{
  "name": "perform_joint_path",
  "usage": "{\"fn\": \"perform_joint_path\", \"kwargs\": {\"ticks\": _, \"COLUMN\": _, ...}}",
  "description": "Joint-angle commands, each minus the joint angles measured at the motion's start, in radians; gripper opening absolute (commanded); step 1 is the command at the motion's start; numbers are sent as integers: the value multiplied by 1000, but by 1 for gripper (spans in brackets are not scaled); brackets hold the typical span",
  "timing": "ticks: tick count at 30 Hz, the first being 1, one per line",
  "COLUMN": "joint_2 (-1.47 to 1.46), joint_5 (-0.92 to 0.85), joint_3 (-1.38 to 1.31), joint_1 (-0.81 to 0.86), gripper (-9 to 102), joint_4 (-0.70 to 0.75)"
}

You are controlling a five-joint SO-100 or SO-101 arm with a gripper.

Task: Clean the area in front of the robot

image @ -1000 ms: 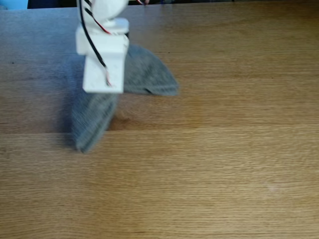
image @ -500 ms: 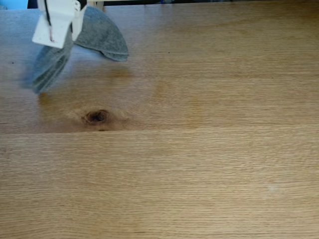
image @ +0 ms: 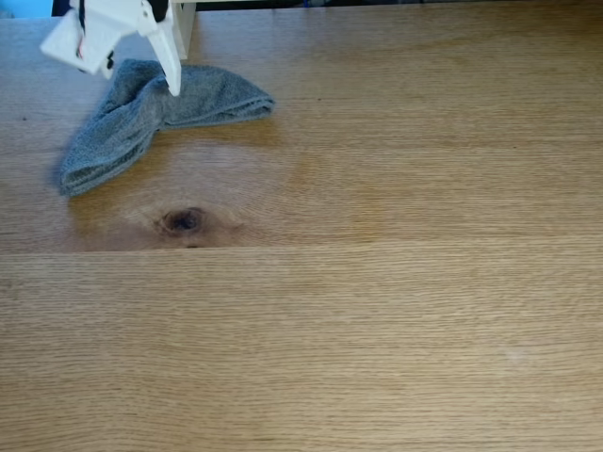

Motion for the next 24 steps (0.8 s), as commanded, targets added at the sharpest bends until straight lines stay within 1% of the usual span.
{"fn": "perform_joint_path", "kwargs": {"ticks": 1, "joint_2": 222, "joint_5": 57, "joint_3": -12, "joint_1": -121, "gripper": 25, "joint_4": 8}}
{"fn": "perform_joint_path", "kwargs": {"ticks": 3, "joint_2": 302, "joint_5": 100, "joint_3": -12, "joint_1": -224, "gripper": 15, "joint_4": 55}}
{"fn": "perform_joint_path", "kwargs": {"ticks": 4, "joint_2": 341, "joint_5": 117, "joint_3": -12, "joint_1": -282, "gripper": 13, "joint_4": 80}}
{"fn": "perform_joint_path", "kwargs": {"ticks": 6, "joint_2": 413, "joint_5": 164, "joint_3": -5, "joint_1": -407, "gripper": 9, "joint_4": 114}}
{"fn": "perform_joint_path", "kwargs": {"ticks": 9, "joint_2": 486, "joint_5": 215, "joint_3": 3, "joint_1": -592, "gripper": 1, "joint_4": 147}}
{"fn": "perform_joint_path", "kwargs": {"ticks": 12, "joint_2": 514, "joint_5": 276, "joint_3": 5, "joint_1": -739, "gripper": 0, "joint_4": 178}}
{"fn": "perform_joint_path", "kwargs": {"ticks": 16, "joint_2": 514, "joint_5": 402, "joint_3": 6, "joint_1": -824, "gripper": 0, "joint_4": 187}}
{"fn": "perform_joint_path", "kwargs": {"ticks": 19, "joint_2": 528, "joint_5": 463, "joint_3": 6, "joint_1": -845, "gripper": 0, "joint_4": 222}}
{"fn": "perform_joint_path", "kwargs": {"ticks": 22, "joint_2": 578, "joint_5": 492, "joint_3": 15, "joint_1": -850, "gripper": 0, "joint_4": 298}}
{"fn": "perform_joint_path", "kwargs": {"ticks": 24, "joint_2": 664, "joint_5": 505, "joint_3": 69, "joint_1": -850, "gripper": 0, "joint_4": 347}}
